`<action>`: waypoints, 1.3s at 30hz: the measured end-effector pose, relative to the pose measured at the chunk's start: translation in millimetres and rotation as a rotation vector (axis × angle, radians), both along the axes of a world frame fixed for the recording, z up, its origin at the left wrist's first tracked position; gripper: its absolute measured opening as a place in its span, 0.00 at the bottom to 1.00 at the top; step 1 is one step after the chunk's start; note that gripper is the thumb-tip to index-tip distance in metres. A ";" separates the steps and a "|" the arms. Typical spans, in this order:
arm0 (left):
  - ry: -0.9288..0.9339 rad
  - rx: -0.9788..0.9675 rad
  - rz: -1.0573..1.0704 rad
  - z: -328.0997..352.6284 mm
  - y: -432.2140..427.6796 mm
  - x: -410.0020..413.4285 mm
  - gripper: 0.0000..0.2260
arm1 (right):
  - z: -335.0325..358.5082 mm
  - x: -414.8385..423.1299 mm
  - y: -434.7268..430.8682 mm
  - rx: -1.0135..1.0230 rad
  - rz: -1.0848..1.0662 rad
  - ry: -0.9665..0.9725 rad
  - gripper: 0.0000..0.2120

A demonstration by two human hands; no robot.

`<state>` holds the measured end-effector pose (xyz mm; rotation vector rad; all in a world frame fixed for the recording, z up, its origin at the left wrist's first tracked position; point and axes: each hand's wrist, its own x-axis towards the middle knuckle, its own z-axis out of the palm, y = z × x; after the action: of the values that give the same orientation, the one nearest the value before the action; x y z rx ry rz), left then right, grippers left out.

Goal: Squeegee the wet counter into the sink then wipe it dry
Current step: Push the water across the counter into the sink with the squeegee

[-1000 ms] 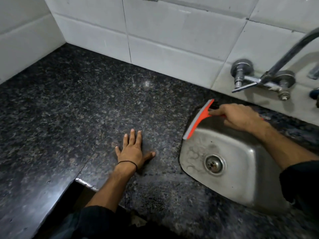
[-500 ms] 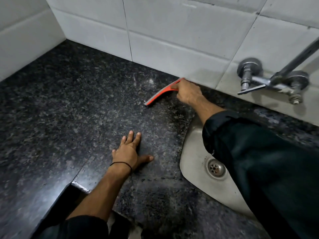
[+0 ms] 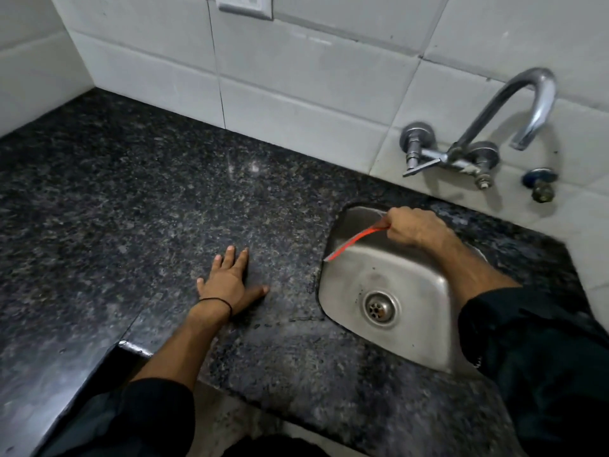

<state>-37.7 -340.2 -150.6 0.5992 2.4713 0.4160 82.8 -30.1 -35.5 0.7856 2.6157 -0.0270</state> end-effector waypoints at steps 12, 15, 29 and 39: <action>0.365 0.251 0.479 -12.6 -173.6 65.1 0.23 | 2.7 -35.7 -146.6 -0.158 0.472 0.173 0.34; 0.337 0.034 0.559 -23.8 -207.1 80.9 0.33 | -14.0 -53.9 -219.5 -0.179 0.621 0.184 0.33; 0.201 -0.041 0.516 -23.0 -236.1 83.1 0.35 | -35.7 -60.0 -265.5 -0.108 0.835 0.159 0.26; 0.323 0.202 0.229 -6.0 -150.8 116.9 0.32 | -12.9 76.0 -99.5 0.228 0.709 -0.140 0.34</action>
<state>79.3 -491.1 -156.7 0.4958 2.8430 0.7146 158.8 -129.5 -48.4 -0.1091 2.6361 0.5108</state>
